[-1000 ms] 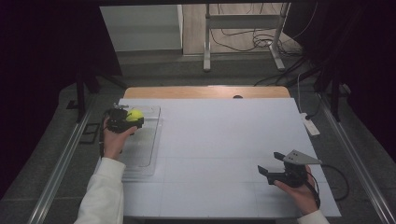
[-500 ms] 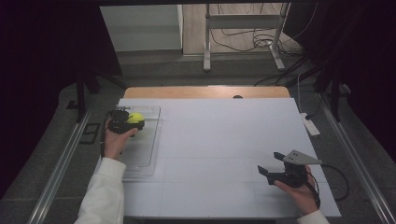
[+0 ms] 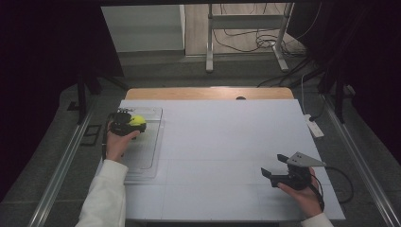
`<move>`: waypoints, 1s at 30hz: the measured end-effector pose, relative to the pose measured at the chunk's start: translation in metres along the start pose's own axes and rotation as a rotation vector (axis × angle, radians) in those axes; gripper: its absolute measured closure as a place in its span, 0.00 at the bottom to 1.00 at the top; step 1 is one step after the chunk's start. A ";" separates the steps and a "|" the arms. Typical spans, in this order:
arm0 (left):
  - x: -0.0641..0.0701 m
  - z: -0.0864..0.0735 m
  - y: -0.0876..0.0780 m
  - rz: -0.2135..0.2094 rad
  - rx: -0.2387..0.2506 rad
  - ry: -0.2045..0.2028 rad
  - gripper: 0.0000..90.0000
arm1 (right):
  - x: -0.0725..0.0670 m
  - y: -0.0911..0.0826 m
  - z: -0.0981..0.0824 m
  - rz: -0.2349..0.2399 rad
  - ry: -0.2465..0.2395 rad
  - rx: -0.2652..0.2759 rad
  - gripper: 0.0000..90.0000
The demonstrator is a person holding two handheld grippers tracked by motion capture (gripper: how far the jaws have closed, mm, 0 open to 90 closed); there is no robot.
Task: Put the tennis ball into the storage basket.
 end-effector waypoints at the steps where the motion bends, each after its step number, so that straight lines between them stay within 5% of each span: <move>1: 0.000 0.000 0.001 0.002 -0.005 0.003 0.29 | 0.000 0.000 0.000 0.000 -0.001 0.000 0.15; 16: 0.003 -0.002 0.007 0.071 -0.056 0.058 0.28 | 0.000 0.000 0.000 0.001 0.001 0.000 0.15; 30: 0.005 0.003 0.002 0.069 -0.006 0.056 0.19 | 0.000 0.000 0.000 0.004 0.004 0.001 0.15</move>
Point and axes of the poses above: each handheld gripper's, and its own axes: y roughly forward along the jaws, z roughly out of its top, x roughly to its right, the point moved 5 cm from there along y, roughly forward along the jaws, and after that the axes turned 10 degrees about y, right-handed, at the moved point
